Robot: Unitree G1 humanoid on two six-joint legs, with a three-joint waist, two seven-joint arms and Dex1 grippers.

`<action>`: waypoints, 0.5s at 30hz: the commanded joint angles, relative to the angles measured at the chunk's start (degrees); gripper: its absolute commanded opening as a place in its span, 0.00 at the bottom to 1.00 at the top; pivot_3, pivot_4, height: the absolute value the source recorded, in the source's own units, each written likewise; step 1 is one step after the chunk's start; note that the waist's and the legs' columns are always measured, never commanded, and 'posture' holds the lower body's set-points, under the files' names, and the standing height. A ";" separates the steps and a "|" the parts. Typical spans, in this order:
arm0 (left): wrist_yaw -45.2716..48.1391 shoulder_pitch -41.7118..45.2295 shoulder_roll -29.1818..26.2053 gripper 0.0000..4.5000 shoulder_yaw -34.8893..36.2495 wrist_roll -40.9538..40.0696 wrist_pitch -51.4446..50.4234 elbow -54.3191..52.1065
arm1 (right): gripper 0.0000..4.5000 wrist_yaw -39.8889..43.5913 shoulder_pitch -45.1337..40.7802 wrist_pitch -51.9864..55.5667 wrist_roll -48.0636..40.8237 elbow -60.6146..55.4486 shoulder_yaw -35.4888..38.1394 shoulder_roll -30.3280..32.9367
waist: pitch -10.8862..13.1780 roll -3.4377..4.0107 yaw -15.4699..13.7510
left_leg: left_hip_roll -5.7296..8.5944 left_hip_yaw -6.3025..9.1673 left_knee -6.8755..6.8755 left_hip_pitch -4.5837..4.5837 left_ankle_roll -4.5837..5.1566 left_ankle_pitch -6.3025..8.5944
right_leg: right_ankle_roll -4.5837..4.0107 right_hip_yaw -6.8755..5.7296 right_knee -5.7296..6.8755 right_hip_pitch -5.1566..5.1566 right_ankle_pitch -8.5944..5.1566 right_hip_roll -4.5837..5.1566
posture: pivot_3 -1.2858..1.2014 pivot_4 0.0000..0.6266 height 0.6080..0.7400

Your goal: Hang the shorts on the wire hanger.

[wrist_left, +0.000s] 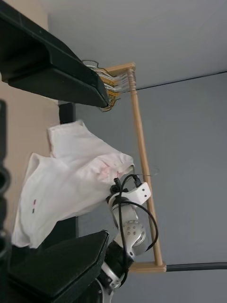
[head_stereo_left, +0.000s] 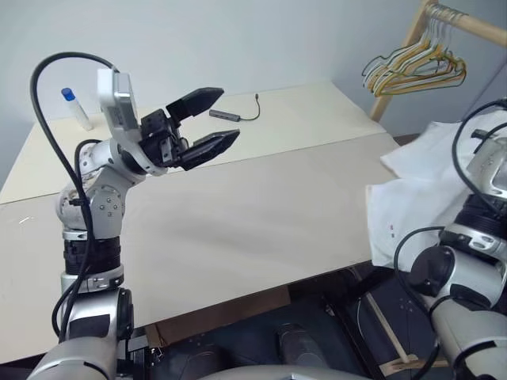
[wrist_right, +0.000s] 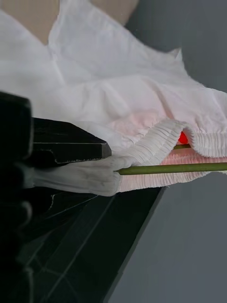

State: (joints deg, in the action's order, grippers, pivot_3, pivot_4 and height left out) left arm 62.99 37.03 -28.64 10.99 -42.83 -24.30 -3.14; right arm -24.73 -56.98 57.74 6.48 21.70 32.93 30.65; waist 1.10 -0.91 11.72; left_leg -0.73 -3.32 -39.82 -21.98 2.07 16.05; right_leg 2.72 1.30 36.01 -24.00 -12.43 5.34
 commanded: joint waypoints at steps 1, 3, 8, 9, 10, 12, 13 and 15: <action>-1.02 -0.30 -1.10 1.00 -0.80 0.83 -0.21 -2.39 | 0.02 -0.33 -5.68 -6.57 -1.66 8.76 0.85 4.76 | 0.01 0.01 0.14 | 0.00 -0.01 0.02 0.02 0.01 0.00 | 0.01 0.02 -0.03 0.03 0.00 0.00 | 0.45 0.00 1.00; -1.19 -0.70 -1.15 1.00 -1.27 0.98 -0.04 -2.69 | 0.02 -0.47 -8.69 -9.09 -3.04 15.04 1.54 7.04 | 0.02 0.09 0.20 | 0.00 -0.03 0.04 0.06 0.02 0.01 | 0.01 0.03 -0.06 0.05 0.00 -0.02 | 0.45 0.00 1.00; -1.12 -1.61 -1.02 1.00 -1.77 0.81 0.39 -3.68 | 0.02 -1.44 -15.25 -14.08 -4.95 28.75 0.78 11.94 | 0.10 0.20 0.23 | -0.02 -0.10 0.11 0.14 0.02 0.01 | 0.01 0.13 -0.08 0.06 -0.01 -0.08 | 0.46 0.00 1.00; -1.20 -1.70 -0.96 1.00 -1.85 0.81 0.39 -3.80 | 0.02 -2.02 -16.34 -14.94 -5.50 31.00 1.04 12.69 | 0.11 0.22 0.22 | -0.02 -0.12 0.12 0.15 0.02 0.01 | 0.01 0.15 -0.09 0.06 -0.01 -0.08 | 0.46 0.00 1.00; -1.35 -1.79 -0.87 1.00 -1.92 0.85 0.44 -3.93 | 0.02 -2.36 -17.17 -16.14 -5.81 33.01 0.88 13.42 | 0.11 0.22 0.22 | -0.02 -0.14 0.13 0.16 0.04 0.02 | 0.02 0.18 -0.11 0.07 -0.01 -0.08 | 0.45 0.00 1.00; -1.54 -1.94 -0.81 1.00 -2.18 1.18 0.53 -3.99 | 0.02 -3.65 -18.63 -17.97 -6.13 36.96 0.25 14.79 | 0.12 0.24 0.21 | -0.01 -0.17 0.14 0.17 0.05 0.03 | 0.02 0.23 -0.12 0.06 -0.01 -0.08 | 0.45 0.00 1.00; -1.57 -2.01 -0.82 1.00 -2.35 1.41 0.65 -3.98 | 0.02 -3.86 -19.15 -18.85 -6.50 38.59 0.20 15.36 | 0.13 0.25 0.18 | -0.01 -0.18 0.14 0.16 0.05 0.03 | 0.02 0.24 -0.13 0.07 -0.01 -0.08 | 0.46 0.00 1.00; -1.64 -2.13 -0.78 1.00 -2.55 1.57 0.74 -4.06 | 0.02 -5.16 -20.04 -19.82 -7.92 41.93 1.25 16.55 | 0.13 0.25 0.17 | -0.01 -0.20 0.14 0.17 0.06 0.04 | 0.03 0.26 -0.14 0.07 -0.02 -0.08 | 0.46 0.00 1.00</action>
State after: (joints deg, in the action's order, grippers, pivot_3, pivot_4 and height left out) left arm 61.82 34.80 -29.30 8.50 -41.55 -24.10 -5.82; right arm -28.57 -74.57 40.86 -0.27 62.70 34.17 45.55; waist 1.24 -0.66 11.88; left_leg -0.73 -3.53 -39.68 -21.81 2.14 16.09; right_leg 2.76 1.57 35.87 -23.93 -12.44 5.27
